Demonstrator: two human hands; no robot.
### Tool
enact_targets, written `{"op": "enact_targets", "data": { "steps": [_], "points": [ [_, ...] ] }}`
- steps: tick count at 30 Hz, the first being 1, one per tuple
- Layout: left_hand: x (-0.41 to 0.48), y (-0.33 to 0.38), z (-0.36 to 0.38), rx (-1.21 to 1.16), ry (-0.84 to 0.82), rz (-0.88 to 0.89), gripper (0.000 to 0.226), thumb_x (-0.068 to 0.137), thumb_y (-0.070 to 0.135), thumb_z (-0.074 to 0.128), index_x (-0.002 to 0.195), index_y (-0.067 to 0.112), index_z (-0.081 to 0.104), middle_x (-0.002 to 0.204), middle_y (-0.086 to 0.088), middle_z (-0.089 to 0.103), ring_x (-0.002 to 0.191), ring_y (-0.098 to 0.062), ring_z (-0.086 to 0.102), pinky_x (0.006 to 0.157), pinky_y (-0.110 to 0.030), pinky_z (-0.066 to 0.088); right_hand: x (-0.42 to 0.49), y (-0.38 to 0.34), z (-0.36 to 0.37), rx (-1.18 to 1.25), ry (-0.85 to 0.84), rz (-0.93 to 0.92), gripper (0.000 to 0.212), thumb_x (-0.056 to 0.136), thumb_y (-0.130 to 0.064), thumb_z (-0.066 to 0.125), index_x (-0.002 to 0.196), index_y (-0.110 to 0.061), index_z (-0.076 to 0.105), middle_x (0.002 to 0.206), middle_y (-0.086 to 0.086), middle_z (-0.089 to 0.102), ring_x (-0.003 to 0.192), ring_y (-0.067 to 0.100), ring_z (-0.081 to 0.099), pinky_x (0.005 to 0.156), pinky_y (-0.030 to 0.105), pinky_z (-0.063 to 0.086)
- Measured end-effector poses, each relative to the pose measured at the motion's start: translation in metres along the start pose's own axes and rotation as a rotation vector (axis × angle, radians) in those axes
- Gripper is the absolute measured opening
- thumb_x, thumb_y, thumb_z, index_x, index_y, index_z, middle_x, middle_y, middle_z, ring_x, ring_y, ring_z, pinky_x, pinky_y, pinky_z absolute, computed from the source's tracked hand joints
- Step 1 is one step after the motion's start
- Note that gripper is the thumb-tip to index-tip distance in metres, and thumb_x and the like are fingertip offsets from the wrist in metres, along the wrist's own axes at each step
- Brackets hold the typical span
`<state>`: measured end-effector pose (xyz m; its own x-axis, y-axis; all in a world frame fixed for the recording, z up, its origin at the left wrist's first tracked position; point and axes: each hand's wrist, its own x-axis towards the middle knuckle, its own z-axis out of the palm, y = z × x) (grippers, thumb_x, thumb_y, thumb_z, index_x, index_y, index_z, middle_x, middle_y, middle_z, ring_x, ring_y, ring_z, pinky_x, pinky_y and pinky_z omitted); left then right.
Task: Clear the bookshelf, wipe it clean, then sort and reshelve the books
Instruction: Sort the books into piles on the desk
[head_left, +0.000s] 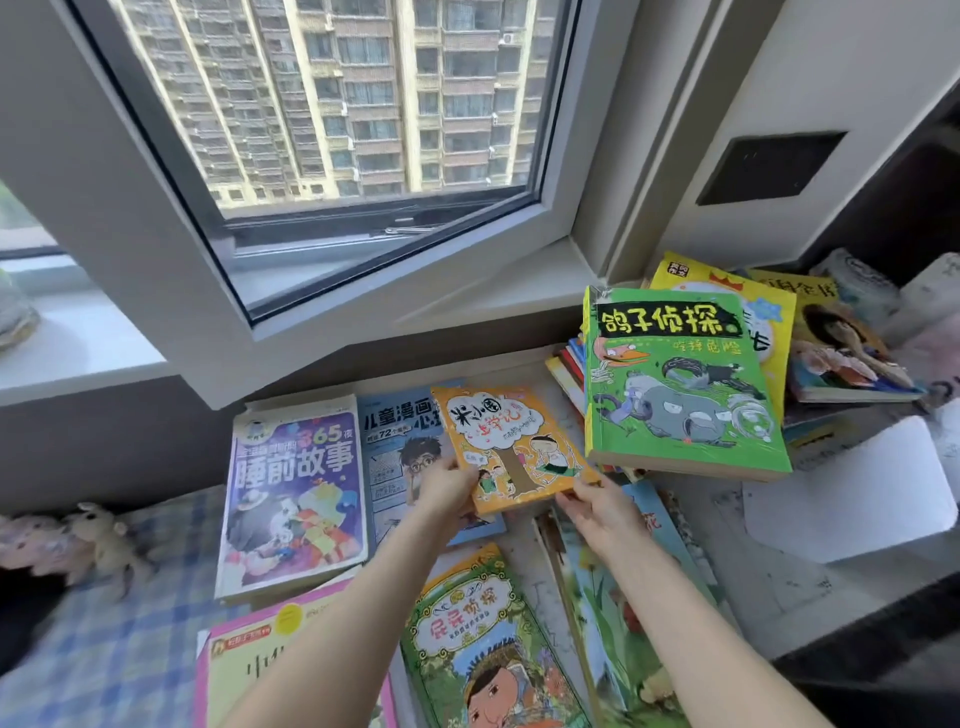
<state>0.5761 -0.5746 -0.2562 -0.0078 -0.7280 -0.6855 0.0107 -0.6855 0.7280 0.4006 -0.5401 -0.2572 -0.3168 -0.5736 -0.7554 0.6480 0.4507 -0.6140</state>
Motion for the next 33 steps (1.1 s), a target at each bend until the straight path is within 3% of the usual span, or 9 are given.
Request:
{"op": "enact_targets", "data": {
  "steps": [2, 4, 8, 14, 17, 19, 22, 26, 33],
  "points": [
    [0.010, 0.001, 0.010, -0.044, -0.006, 0.023, 0.015, 0.098, 0.003, 0.045, 0.101, 0.012, 0.056, 0.087, -0.006, 0.067, 0.066, -0.018, 0.066, 0.049, -0.029, 0.053, -0.001, 0.003, 0.001, -0.037, -0.010, -0.007, 0.066, 0.091, 0.021, 0.040, 0.150, -0.005, 0.025, 0.135, 0.028, 0.045, 0.104, 0.034, 0.057, 0.093, 0.039, 0.051],
    [0.021, 0.002, 0.020, -0.031, -0.017, 0.046, 0.016, 0.097, 0.001, 0.045, 0.094, 0.013, 0.055, 0.089, -0.006, 0.067, 0.070, -0.019, 0.068, 0.062, -0.035, 0.058, -0.010, 0.005, 0.000, -0.154, 0.007, -0.032, 0.069, 0.091, 0.021, 0.036, 0.151, -0.007, 0.020, 0.139, 0.038, 0.038, 0.116, 0.045, 0.053, 0.097, 0.042, 0.047],
    [0.040, -0.004, 0.032, 0.229, -0.049, 0.026, 0.011, 0.097, 0.004, 0.047, 0.094, 0.009, 0.056, 0.098, -0.014, 0.067, 0.086, -0.029, 0.067, 0.081, -0.043, 0.057, -0.040, -0.011, -0.006, -0.278, -0.057, -0.067, 0.055, 0.088, 0.022, 0.043, 0.138, 0.001, 0.038, 0.111, 0.030, 0.060, 0.098, 0.036, 0.065, 0.089, 0.038, 0.055],
    [0.035, 0.025, 0.032, 0.887, 0.023, 0.170, 0.028, 0.097, 0.016, 0.046, 0.070, 0.010, 0.045, 0.069, -0.004, 0.053, 0.065, -0.021, 0.055, 0.066, -0.030, 0.052, -0.087, -0.053, -0.031, 0.195, -0.343, -0.111, 0.042, 0.063, 0.024, 0.042, 0.097, 0.006, 0.058, 0.097, 0.029, 0.062, 0.085, 0.040, 0.065, 0.069, 0.041, 0.061],
    [0.003, 0.059, 0.040, 0.438, -0.100, 0.216, 0.035, 0.102, 0.030, 0.039, 0.090, 0.003, 0.058, 0.082, -0.014, 0.065, 0.072, -0.022, 0.066, 0.072, -0.032, 0.059, -0.103, -0.070, -0.049, 0.256, -0.387, -0.172, 0.068, 0.032, 0.000, 0.084, 0.097, 0.004, 0.064, 0.099, 0.028, 0.065, 0.091, 0.044, 0.067, 0.072, 0.047, 0.059],
    [-0.024, 0.080, 0.050, 0.216, -0.262, 0.219, 0.044, 0.103, 0.039, 0.036, 0.101, 0.002, 0.060, 0.092, -0.016, 0.068, 0.077, -0.022, 0.068, 0.068, -0.027, 0.060, -0.105, -0.079, -0.052, 0.258, -0.269, -0.159, 0.075, 0.043, -0.018, 0.092, 0.107, 0.001, 0.060, 0.106, 0.026, 0.064, 0.097, 0.042, 0.066, 0.075, 0.050, 0.059],
    [-0.047, 0.099, 0.067, 0.189, -0.401, 0.260, 0.047, 0.099, 0.045, 0.042, 0.109, 0.003, 0.060, 0.090, -0.011, 0.069, 0.077, -0.019, 0.069, 0.067, -0.026, 0.058, -0.105, -0.091, -0.047, 0.265, -0.065, -0.201, 0.028, 0.088, -0.029, 0.064, 0.103, -0.007, 0.056, 0.105, 0.021, 0.061, 0.094, 0.033, 0.064, 0.069, 0.040, 0.059],
    [-0.054, 0.098, 0.077, 0.224, -0.409, 0.283, 0.048, 0.091, 0.033, 0.063, 0.124, 0.000, 0.055, 0.101, -0.011, 0.070, 0.077, -0.015, 0.070, 0.058, -0.019, 0.054, -0.104, -0.094, -0.045, 0.237, -0.005, -0.322, 0.016, 0.092, -0.020, 0.060, 0.096, -0.005, 0.059, 0.097, 0.019, 0.065, 0.086, 0.029, 0.065, 0.069, 0.038, 0.060],
    [-0.062, 0.079, 0.051, -0.152, -0.419, 0.082, 0.017, 0.090, 0.024, 0.063, 0.097, 0.008, 0.062, 0.084, -0.001, 0.062, 0.058, -0.010, 0.059, 0.046, -0.018, 0.045, -0.128, -0.061, -0.053, 0.071, -0.176, -0.366, 0.009, 0.087, -0.008, 0.060, 0.093, -0.001, 0.062, 0.079, 0.016, 0.070, 0.069, 0.028, 0.070, 0.062, 0.038, 0.060]
  ]
}}
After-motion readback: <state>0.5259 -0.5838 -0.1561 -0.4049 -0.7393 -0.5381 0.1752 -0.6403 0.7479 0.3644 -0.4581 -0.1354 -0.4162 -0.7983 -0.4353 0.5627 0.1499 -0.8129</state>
